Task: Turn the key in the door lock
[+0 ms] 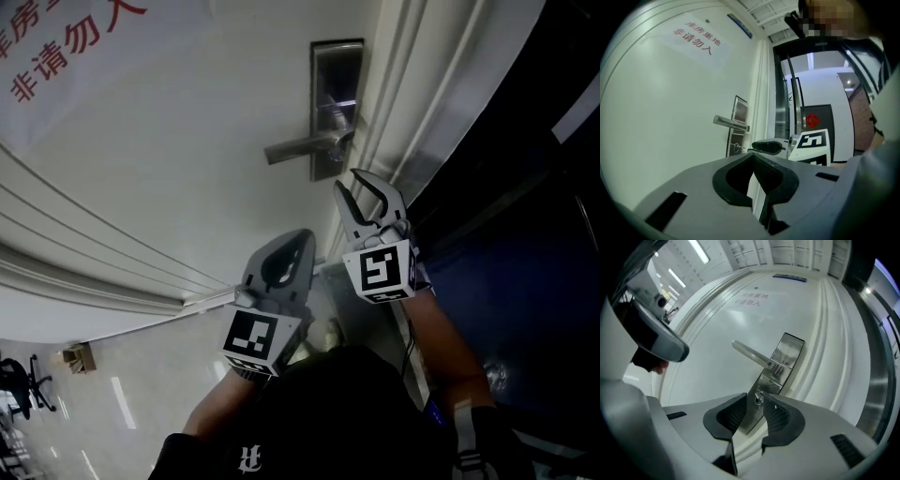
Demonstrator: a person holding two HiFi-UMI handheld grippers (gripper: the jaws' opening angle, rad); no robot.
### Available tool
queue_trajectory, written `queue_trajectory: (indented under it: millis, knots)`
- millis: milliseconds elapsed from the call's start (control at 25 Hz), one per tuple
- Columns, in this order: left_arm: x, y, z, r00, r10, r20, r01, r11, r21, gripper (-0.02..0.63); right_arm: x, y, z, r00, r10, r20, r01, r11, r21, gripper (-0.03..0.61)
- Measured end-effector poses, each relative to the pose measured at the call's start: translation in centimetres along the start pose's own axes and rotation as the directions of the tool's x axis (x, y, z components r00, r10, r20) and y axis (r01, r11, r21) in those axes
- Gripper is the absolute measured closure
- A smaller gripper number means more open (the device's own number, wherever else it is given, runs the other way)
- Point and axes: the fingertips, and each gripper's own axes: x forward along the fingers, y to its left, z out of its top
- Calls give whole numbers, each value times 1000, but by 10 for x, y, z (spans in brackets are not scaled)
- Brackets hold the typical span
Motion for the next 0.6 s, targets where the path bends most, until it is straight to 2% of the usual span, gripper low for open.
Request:
queue_trajectory:
  millis: [120, 240, 360, 480, 560, 600]
  knots:
    - [9, 3, 2, 1000, 21, 1, -21, 999, 26, 606, 16, -4, -4, 999, -47, -5, 45, 985, -168, 485]
    - [13, 4, 7, 999, 31, 9, -31, 999, 44, 606, 29, -5, -8, 997, -81, -13, 73, 944, -322, 485]
    - [13, 8, 10, 999, 43, 17, -44, 998, 46, 606, 40, -5, -11, 994, -109, -28, 87, 901, -426, 485]
    - [14, 12, 10, 998, 54, 22, -55, 998, 39, 606, 49, -7, -14, 988, -146, -42, 109, 875, -472, 485]
    - [14, 14, 10, 998, 57, 22, -58, 998, 33, 606, 54, -9, -17, 985, -161, -61, 117, 883, -454, 486]
    - [13, 14, 9, 998, 59, 21, -59, 998, 31, 606, 56, -10, -18, 984, -162, -70, 118, 900, -420, 504]
